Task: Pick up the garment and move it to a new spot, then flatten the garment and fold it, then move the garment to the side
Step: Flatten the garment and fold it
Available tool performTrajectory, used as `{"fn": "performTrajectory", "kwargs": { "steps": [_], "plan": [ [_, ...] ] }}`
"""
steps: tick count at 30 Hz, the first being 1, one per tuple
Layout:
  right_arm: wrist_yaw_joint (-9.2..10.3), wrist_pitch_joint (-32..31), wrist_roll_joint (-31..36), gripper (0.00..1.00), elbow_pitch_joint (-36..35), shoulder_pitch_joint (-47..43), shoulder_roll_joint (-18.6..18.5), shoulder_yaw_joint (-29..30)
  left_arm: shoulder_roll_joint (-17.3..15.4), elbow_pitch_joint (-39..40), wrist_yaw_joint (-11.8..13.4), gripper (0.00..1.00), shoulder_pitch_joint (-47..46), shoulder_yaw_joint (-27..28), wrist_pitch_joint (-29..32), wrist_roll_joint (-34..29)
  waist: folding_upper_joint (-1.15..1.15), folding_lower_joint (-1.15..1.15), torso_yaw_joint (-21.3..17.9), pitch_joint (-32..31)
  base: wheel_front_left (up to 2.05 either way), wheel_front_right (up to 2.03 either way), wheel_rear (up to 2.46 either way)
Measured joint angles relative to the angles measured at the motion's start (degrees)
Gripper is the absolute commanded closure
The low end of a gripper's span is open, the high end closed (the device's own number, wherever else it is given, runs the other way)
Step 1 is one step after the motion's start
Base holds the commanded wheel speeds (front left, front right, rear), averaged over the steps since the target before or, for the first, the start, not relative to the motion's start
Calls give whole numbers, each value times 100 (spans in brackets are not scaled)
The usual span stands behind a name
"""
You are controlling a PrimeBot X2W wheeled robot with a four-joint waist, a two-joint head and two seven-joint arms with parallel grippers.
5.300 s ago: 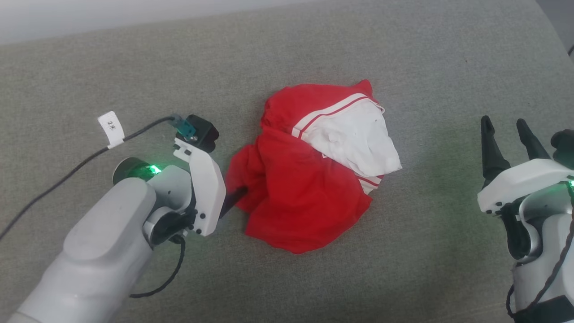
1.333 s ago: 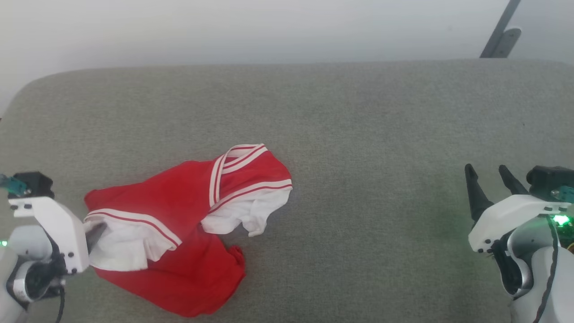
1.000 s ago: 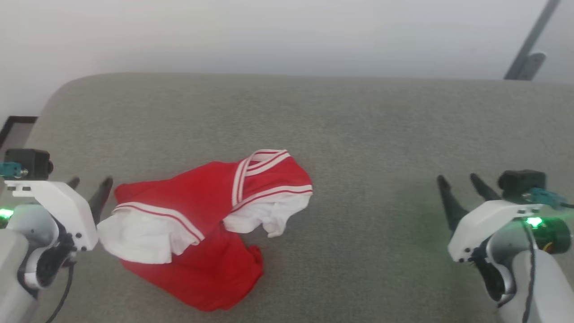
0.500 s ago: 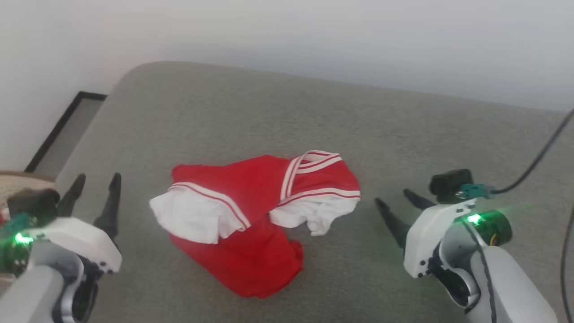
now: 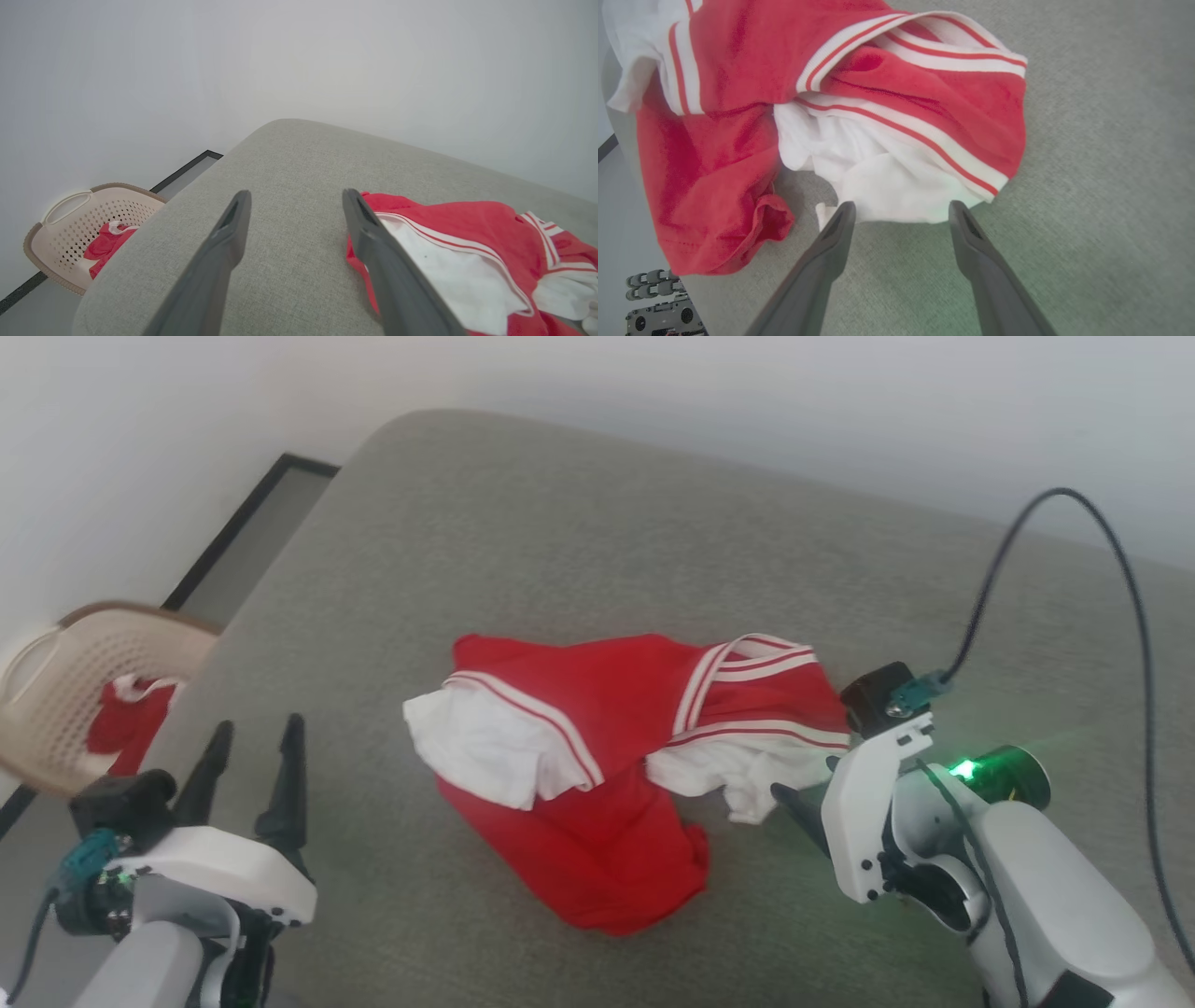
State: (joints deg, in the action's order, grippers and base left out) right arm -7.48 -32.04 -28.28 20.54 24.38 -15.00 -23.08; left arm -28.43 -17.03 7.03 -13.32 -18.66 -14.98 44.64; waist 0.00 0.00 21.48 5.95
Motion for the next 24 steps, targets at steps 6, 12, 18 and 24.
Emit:
{"fn": "performTrajectory", "kwargs": {
  "steps": [6,12,18,24],
  "plan": [
    [0,-181,154,0,694,402,53,-232,432,-73,-292,0,55,337,0,-353,0,0,309,167,0,0,0],
    [0,-86,131,100,1282,688,74,-557,727,-225,-513,0,67,611,0,-686,0,0,486,238,0,0,0],
    [-1,125,-224,100,1214,727,-115,-490,918,-277,-701,0,324,1106,0,-892,0,0,364,125,0,0,0],
    [-1,-202,-586,100,388,536,-759,-94,993,-155,-764,0,618,1495,-1,-1016,0,0,37,14,0,0,0]
  ]
}}
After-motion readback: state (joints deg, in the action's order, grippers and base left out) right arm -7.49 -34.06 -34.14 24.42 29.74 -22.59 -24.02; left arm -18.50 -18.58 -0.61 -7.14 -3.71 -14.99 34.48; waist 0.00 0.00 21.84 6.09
